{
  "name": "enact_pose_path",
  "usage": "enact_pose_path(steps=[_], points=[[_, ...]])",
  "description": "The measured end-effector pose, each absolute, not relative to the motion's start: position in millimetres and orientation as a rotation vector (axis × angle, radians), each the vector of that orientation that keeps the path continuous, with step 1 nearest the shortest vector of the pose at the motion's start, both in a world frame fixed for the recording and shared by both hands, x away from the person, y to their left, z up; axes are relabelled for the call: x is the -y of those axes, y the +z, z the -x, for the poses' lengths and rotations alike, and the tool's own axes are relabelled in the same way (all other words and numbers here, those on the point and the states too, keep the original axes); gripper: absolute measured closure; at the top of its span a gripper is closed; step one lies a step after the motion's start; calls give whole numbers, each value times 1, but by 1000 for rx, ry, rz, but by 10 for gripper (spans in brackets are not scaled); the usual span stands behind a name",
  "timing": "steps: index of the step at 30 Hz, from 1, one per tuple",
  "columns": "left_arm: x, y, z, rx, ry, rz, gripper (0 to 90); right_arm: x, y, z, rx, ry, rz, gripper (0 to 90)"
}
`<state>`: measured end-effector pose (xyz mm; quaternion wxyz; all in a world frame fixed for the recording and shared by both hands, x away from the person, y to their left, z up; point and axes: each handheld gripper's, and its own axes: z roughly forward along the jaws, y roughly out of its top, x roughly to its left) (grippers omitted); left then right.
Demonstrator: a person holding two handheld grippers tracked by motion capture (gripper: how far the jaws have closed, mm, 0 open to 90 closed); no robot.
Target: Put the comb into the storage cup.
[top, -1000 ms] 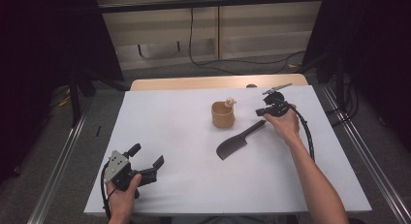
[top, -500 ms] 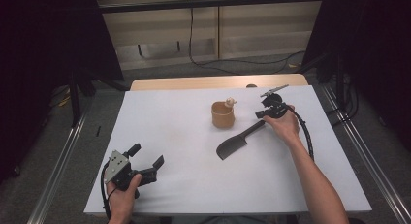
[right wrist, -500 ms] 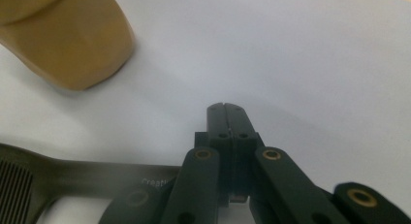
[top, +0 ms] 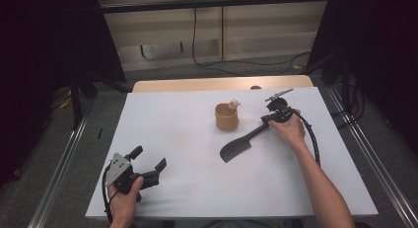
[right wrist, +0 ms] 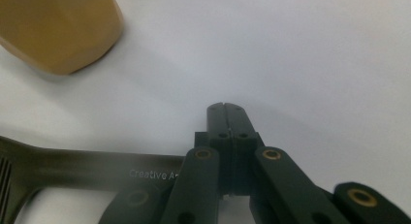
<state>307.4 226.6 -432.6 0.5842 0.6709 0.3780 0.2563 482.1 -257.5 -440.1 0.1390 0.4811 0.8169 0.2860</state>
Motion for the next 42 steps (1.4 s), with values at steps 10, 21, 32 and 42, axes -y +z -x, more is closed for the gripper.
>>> enact_pose_path(steps=[10,21,32,42], points=[[-226,-432,-307,-879,597,-1566,33,259,-443,-480,-2377,808,-1376,900],[-226,-433,-307,-877,597,-1569,33,260,-445,-478,-2389,819,-1369,900],[-226,-433,-307,-876,597,-1570,33,257,-444,-476,-2417,809,-1338,900],[-225,-434,-308,-880,593,-1578,33,257,-443,-474,-2435,797,-1330,900]])
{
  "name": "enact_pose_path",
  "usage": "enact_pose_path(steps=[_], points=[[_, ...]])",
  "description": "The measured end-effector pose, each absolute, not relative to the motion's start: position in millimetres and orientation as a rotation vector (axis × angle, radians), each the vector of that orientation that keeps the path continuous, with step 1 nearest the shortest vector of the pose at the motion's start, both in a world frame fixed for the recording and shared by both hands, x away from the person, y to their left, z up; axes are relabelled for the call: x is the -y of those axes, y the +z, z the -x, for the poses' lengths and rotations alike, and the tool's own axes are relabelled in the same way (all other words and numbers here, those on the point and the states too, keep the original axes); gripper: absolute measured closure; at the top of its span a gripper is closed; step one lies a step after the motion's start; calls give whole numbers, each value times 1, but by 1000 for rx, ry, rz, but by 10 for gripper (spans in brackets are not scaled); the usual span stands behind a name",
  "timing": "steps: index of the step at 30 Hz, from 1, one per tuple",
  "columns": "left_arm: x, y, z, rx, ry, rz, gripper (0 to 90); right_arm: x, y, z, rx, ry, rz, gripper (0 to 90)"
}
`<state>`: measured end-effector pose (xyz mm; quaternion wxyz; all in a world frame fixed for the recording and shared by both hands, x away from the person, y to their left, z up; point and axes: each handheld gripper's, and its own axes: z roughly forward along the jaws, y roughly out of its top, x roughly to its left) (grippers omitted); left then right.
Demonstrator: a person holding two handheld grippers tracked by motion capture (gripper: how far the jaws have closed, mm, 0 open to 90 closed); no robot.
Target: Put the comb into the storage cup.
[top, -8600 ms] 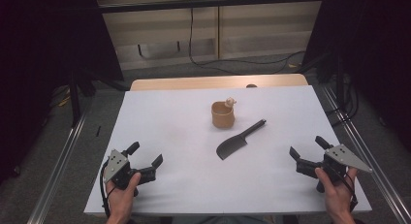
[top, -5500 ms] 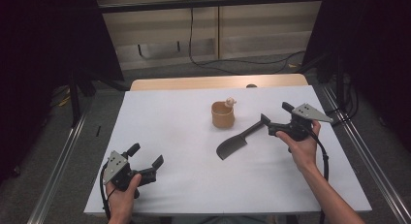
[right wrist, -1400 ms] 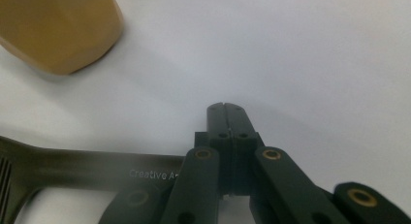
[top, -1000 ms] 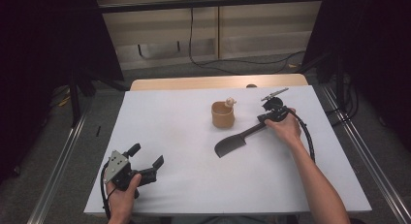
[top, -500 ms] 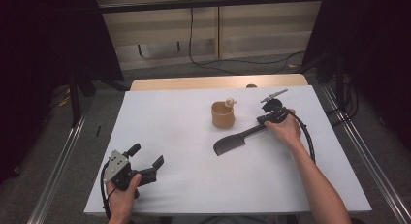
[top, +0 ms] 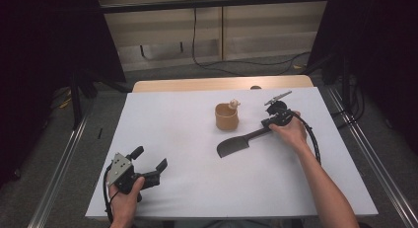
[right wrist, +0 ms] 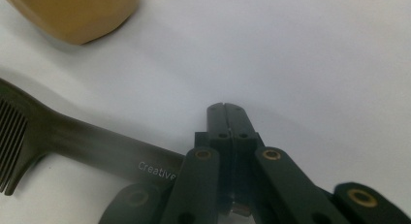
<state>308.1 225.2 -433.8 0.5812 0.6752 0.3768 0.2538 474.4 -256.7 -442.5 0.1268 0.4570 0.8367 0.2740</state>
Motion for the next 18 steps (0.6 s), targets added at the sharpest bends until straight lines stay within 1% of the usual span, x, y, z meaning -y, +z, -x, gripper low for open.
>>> enact_pose_path(steps=[18], points=[[-225,-433,-308,-880,594,-1576,33,257,-443,-472,-2462,789,-1305,900]])
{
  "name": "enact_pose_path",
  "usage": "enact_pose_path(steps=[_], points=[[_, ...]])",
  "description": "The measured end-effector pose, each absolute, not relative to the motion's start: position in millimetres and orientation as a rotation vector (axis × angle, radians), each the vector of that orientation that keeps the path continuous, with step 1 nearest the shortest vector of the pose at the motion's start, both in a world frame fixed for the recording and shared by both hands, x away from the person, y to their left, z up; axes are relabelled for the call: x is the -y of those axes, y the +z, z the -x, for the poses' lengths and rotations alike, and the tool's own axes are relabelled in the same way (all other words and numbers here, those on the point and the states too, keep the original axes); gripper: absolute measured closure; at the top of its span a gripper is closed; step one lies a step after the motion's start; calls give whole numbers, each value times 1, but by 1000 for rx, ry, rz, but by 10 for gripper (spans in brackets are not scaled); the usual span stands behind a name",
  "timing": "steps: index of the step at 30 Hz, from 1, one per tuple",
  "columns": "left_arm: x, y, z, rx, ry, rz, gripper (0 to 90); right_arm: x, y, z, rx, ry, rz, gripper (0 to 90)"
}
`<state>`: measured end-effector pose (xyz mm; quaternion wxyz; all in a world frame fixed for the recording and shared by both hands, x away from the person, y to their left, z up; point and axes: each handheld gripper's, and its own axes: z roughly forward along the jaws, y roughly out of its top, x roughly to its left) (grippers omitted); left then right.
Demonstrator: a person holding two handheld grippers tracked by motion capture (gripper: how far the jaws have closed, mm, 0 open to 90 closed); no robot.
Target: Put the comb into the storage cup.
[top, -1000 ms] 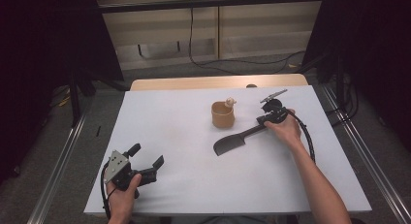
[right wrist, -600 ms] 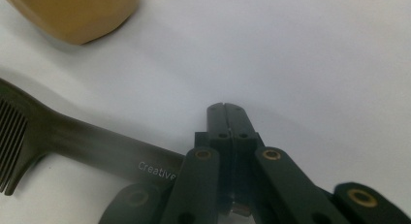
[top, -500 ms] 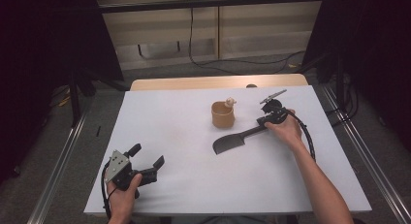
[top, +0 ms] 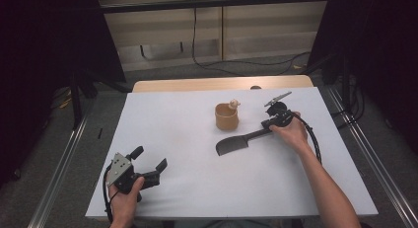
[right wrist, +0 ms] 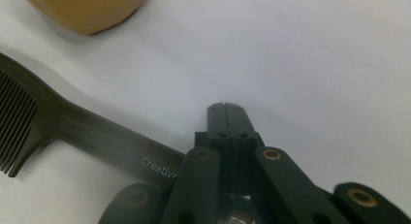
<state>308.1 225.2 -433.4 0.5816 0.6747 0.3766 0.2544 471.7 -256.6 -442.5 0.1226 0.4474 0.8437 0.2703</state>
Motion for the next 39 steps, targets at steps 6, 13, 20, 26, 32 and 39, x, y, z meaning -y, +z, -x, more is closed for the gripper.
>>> enact_pose_path(steps=[6,13,20,26,32,39], points=[[-225,-433,-308,-881,593,-1573,34,257,-442,-471,-2466,788,-1305,900],[-226,-433,-308,-880,594,-1576,33,257,-442,-469,-2469,796,-1294,900],[-225,-433,-308,-881,594,-1575,33,257,-442,-465,-2468,803,-1285,900],[-226,-433,-308,-881,594,-1577,34,256,-440,-463,-2479,803,-1264,900],[-226,-433,-308,-883,594,-1573,33,256,-438,-460,-2486,804,-1244,900],[-226,-433,-308,-882,598,-1576,33,253,-439,-459,-2501,778,-1221,900]])
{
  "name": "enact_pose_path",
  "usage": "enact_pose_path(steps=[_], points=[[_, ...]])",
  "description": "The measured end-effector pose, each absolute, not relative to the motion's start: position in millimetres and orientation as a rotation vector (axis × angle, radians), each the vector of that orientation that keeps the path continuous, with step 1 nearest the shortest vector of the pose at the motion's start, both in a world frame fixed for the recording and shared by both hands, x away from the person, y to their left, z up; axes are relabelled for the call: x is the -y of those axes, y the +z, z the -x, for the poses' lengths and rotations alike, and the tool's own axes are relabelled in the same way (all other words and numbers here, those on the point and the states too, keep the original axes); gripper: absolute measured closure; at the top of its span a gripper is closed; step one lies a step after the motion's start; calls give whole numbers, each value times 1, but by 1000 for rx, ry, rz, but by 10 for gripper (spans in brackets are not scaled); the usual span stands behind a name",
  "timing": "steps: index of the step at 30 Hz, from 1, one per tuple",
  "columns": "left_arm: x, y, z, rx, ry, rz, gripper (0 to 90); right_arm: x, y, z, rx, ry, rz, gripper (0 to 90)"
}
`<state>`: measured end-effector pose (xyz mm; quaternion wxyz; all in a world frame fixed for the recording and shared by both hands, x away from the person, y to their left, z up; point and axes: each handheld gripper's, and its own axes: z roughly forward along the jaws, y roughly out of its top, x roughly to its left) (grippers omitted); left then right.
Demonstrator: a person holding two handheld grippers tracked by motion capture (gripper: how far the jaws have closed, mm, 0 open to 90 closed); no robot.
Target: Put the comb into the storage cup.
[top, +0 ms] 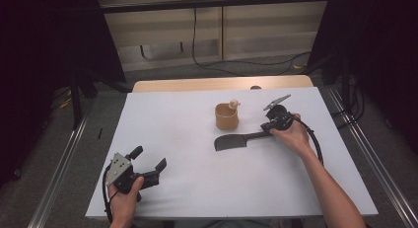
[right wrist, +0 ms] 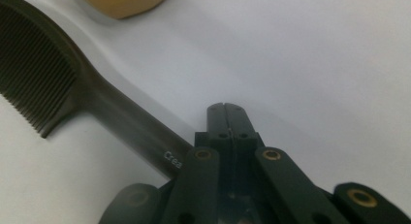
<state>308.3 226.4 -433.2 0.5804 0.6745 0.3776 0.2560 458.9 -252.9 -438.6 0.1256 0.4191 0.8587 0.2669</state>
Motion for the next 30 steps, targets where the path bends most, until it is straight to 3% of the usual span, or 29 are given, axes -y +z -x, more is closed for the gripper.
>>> enact_pose_path(steps=[30], points=[[-226,-433,-308,-882,594,-1575,33,250,-439,-455,-2564,779,-1188,900]])
